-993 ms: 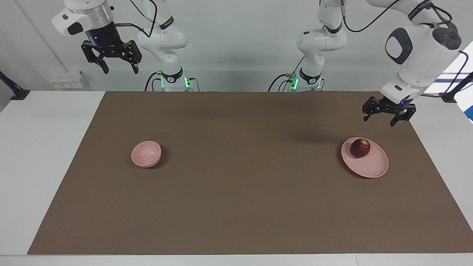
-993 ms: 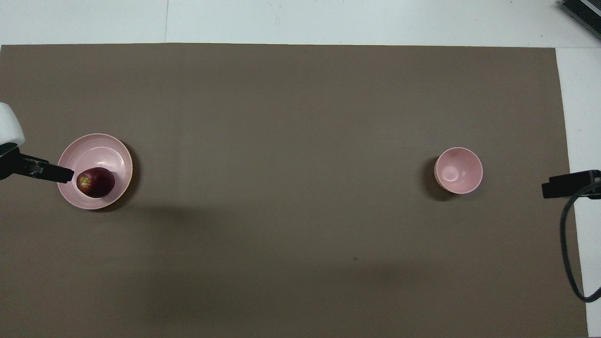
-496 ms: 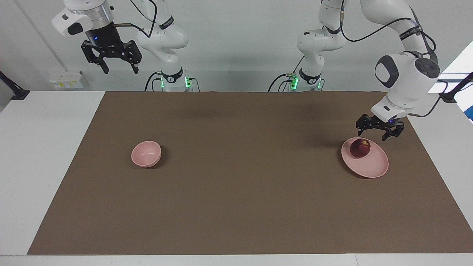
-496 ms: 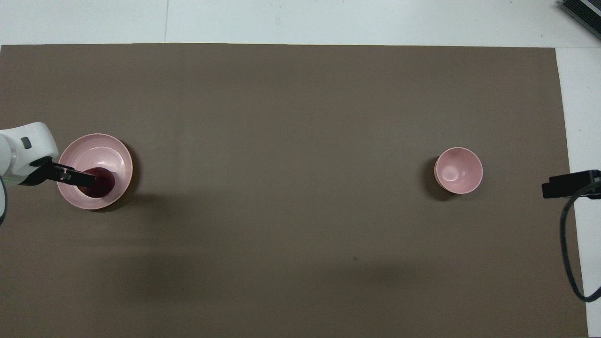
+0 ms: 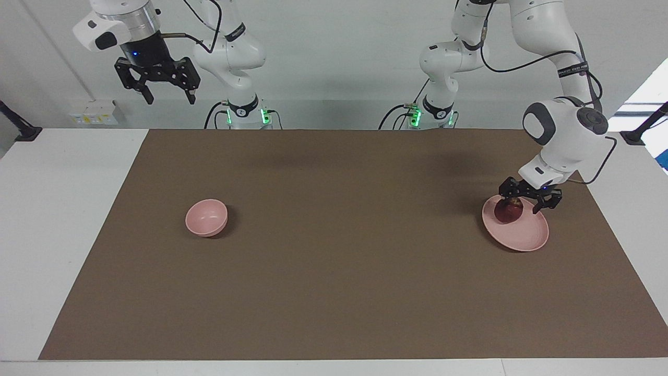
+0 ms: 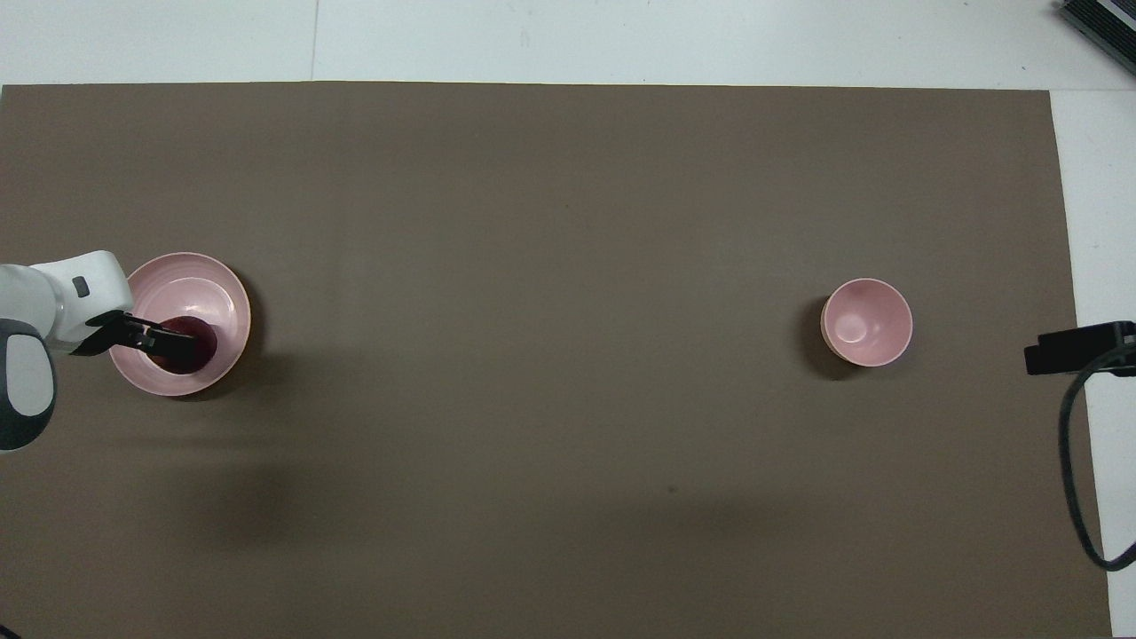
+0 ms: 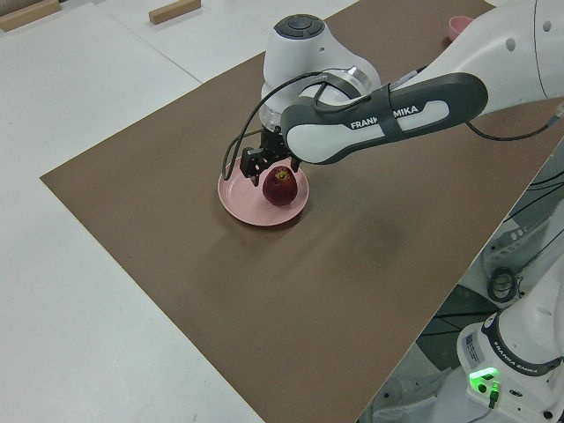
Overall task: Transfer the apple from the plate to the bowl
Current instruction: 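Reach the left gripper into the pink plate and grasp the apple, then lift the apple with the left gripper while the right gripper approaches it, then close the right gripper around the apple held by the left gripper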
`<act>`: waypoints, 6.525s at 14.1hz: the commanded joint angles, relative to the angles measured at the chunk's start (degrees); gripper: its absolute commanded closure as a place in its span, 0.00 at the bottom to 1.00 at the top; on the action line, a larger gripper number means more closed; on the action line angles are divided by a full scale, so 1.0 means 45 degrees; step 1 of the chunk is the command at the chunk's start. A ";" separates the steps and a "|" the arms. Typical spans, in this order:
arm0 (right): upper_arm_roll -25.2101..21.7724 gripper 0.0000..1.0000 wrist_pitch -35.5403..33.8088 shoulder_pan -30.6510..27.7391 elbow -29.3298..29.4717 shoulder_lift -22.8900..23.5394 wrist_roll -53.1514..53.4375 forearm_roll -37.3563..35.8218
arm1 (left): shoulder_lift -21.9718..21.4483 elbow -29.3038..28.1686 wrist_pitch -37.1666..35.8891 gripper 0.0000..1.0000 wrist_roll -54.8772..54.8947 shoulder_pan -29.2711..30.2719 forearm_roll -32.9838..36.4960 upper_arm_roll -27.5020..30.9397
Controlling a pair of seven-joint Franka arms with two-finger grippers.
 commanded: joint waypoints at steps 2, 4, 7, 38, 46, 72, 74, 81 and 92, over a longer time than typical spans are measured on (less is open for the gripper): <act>0.0053 0.00 0.0031 -0.0154 -0.0023 0.0010 -0.0415 -0.0021 | 0.0017 -0.0226 0.0511 0.00 0.0353 0.0164 -0.0874 -0.0111; 0.0053 0.00 0.0012 -0.0173 -0.0023 0.0010 -0.0415 -0.0021 | 0.0232 -0.0265 0.0784 0.00 0.0354 0.0145 -0.0993 -0.0111; 0.0053 0.00 0.0011 -0.0154 -0.0023 0.0010 -0.0415 -0.0021 | 0.0252 -0.0285 0.0785 0.00 0.0354 0.0164 -0.0993 -0.0111; 0.0112 0.00 0.2706 0.0588 -0.2191 0.0555 1.0222 0.7161 | -0.2052 0.0457 -0.2361 1.00 -0.6441 -0.6923 -0.7784 -0.0326; 0.0112 0.00 0.3233 0.0588 -0.2210 0.1688 1.5088 0.8980 | -0.1877 0.0672 0.0799 1.00 -0.7689 -0.7199 -1.0778 -0.1691; 0.0151 0.00 0.5480 0.3223 -0.3790 0.2843 1.6441 1.1581 | -0.1779 0.1531 0.2679 1.00 -0.8963 -0.7121 -1.2341 -0.2826; 0.0151 0.00 0.5577 0.3381 -0.3831 0.2822 1.6460 1.1697 | -0.1779 0.1532 0.2679 1.00 -0.8963 -0.7121 -1.2341 -0.2826; 0.0151 0.31 0.5636 0.3459 -0.3812 0.2803 1.6440 1.1737 | -0.1779 0.1512 0.2640 1.00 -0.8943 -0.7101 -1.2341 -0.2826; 0.0151 1.00 0.5558 0.3518 -0.3480 0.2959 1.6577 1.1718 | -0.1779 0.1512 0.2621 0.91 -0.8904 -0.7101 -1.2322 -0.2826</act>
